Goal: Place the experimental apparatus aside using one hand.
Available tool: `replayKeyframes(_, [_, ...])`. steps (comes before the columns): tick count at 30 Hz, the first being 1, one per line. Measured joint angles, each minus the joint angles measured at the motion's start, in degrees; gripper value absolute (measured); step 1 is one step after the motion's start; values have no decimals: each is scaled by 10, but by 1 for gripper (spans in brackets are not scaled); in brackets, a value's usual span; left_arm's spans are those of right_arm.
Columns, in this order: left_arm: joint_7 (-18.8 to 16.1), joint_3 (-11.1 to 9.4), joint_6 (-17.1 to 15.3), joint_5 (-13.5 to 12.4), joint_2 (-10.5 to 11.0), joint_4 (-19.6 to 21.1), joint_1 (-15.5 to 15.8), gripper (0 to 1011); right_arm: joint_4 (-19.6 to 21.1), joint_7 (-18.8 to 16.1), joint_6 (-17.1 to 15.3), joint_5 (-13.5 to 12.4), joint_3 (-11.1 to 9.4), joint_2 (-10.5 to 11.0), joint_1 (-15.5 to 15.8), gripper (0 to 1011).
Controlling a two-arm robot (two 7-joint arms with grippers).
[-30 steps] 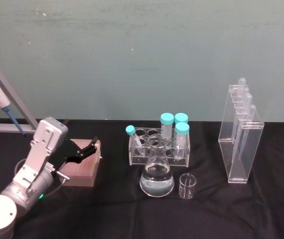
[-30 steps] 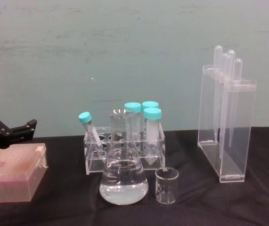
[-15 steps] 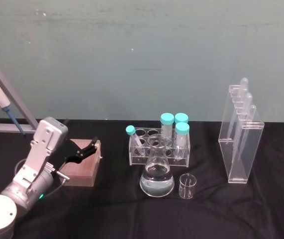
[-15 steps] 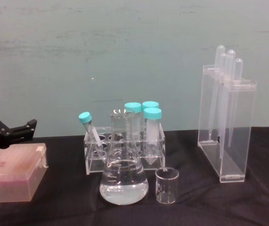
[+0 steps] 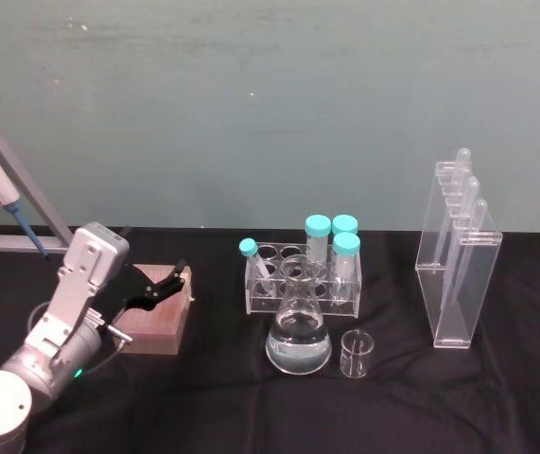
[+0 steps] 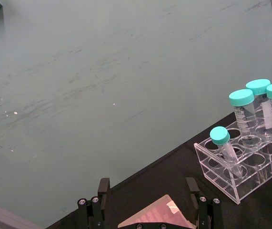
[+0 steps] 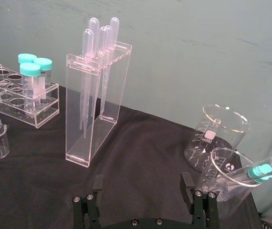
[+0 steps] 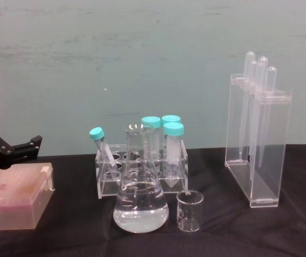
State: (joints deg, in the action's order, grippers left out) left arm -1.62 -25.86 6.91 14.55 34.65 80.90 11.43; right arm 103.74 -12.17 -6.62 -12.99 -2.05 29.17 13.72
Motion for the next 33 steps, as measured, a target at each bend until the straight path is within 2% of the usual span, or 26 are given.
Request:
replayKeyframes(16, [0, 0, 0, 0, 0, 0, 0, 1000, 7, -16, 16, 25, -4, -21, -3, 1000])
replayKeyframes(33, [0, 0, 0, 0, 0, 0, 0, 1000, 38, -22, 13, 28, -4, -53, -6, 1000])
